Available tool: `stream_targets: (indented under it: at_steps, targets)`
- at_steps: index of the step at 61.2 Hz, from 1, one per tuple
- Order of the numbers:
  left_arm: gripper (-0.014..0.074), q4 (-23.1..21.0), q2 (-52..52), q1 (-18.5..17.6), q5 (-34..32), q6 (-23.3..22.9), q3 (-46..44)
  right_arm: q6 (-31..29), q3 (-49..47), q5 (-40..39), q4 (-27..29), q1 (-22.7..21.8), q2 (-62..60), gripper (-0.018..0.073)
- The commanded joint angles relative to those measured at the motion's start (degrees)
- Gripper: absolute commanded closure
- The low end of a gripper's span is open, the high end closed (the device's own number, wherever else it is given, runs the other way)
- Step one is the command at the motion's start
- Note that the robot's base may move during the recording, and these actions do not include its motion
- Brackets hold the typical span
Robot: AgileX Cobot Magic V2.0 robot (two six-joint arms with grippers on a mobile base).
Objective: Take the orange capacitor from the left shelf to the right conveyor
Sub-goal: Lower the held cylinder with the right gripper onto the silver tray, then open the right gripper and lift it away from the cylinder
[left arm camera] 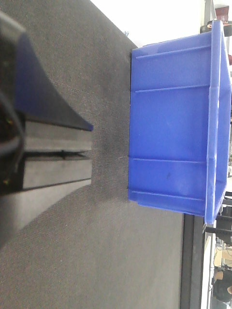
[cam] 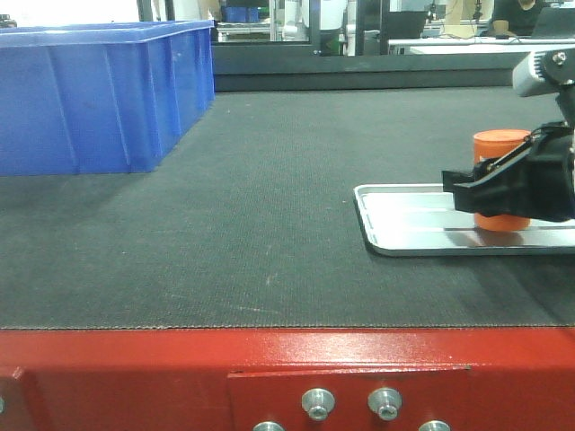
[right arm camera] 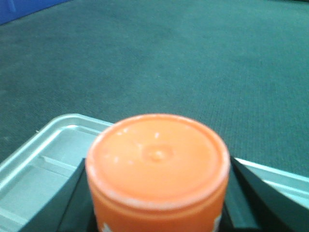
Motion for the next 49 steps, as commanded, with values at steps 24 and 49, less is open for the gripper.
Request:
stream_targets:
  at_steps: [24,49]
  targets:
    - [0.0723,-0.1,-0.6,0.1,-4.9,-0.1,-0.3,-0.2,-1.3,-6.4,-0.5,-0.7,-1.7,-0.0084]
    - [0.0723,-0.1,-0.6,0.1,-4.9,-0.1,-0.3,2.8,-0.4,1.6,-0.7,-0.6,-12.5,-0.0069]
